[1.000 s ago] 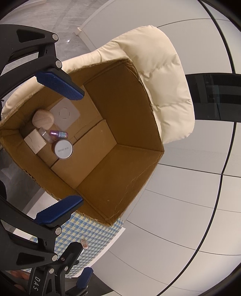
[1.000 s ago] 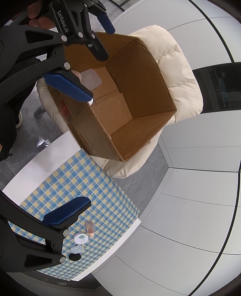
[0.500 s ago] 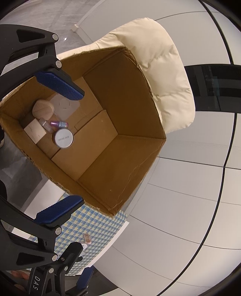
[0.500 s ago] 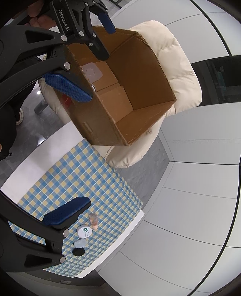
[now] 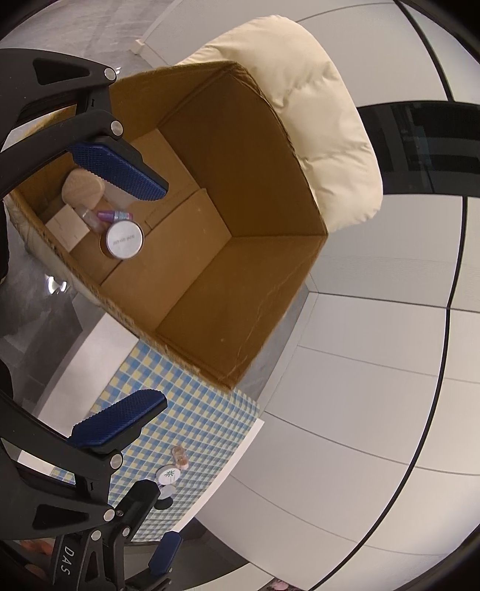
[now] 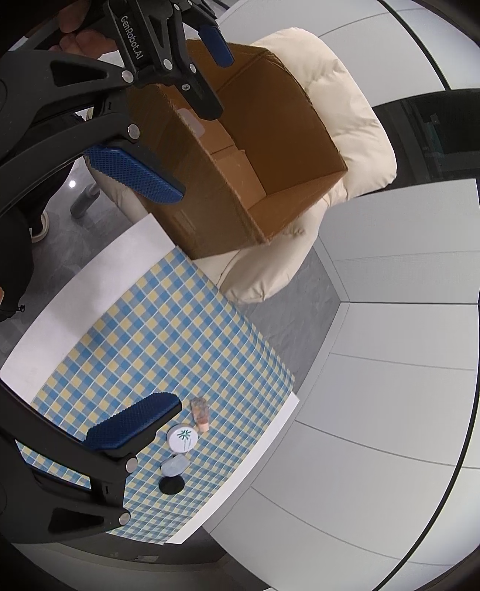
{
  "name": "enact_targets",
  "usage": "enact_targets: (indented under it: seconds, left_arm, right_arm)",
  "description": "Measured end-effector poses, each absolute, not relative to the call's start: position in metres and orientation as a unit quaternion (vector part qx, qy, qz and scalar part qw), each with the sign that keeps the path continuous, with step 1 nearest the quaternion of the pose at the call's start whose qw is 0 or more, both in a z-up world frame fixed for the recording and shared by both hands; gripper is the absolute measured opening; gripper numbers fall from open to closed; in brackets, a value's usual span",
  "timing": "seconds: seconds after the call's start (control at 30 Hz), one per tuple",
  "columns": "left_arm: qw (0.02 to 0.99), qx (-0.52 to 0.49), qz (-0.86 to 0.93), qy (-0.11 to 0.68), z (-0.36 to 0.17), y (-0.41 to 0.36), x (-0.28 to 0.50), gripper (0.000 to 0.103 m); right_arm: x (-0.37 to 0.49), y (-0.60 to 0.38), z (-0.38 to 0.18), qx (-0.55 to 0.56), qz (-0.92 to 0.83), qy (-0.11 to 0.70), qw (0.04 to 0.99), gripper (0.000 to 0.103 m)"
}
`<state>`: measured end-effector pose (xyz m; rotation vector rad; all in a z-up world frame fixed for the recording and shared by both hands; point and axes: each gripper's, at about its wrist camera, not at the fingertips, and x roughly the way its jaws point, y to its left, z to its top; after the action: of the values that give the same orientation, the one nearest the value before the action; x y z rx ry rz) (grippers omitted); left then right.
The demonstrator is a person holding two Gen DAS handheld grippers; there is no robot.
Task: Organize objects
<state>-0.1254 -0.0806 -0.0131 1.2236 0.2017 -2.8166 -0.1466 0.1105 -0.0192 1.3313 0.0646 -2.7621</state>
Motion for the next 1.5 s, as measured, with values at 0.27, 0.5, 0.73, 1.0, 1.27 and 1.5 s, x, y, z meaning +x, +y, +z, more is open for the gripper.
enact_targets:
  seconds: [0.27, 0.5, 0.73, 1.0, 1.27, 1.5]
  left_arm:
    - [0.012, 0.395, -0.917, 0.052, -0.012, -0.056, -0.130, 0.102]
    - [-0.003, 0.397, -0.916, 0.052, -0.013, -0.043, -0.132, 0.102]
    - [-0.018, 0.398, -0.916, 0.048, -0.014, -0.028, -0.134, 0.102]
    - [-0.035, 0.399, -0.915, 0.043, -0.014, -0.008, -0.138, 0.102]
    - [-0.053, 0.401, -0.914, 0.036, -0.014, 0.013, -0.139, 0.102]
    - [-0.065, 0.403, -0.912, 0.029, -0.015, 0.030, -0.139, 0.102]
  right_arm:
    - [-0.141, 0.131, -0.020, 0.435, -0.900, 0.012, 0.023, 0.103]
    - [-0.137, 0.148, -0.021, 0.436, -0.900, 0.005, 0.009, 0.103]
    - [-0.131, 0.163, -0.022, 0.437, -0.900, 0.000, -0.002, 0.103]
    - [-0.124, 0.182, -0.023, 0.437, -0.899, -0.006, -0.015, 0.103]
    - [-0.117, 0.203, -0.024, 0.437, -0.899, -0.015, -0.032, 0.103]
    - [-0.111, 0.217, -0.024, 0.437, -0.898, -0.021, -0.042, 0.103]
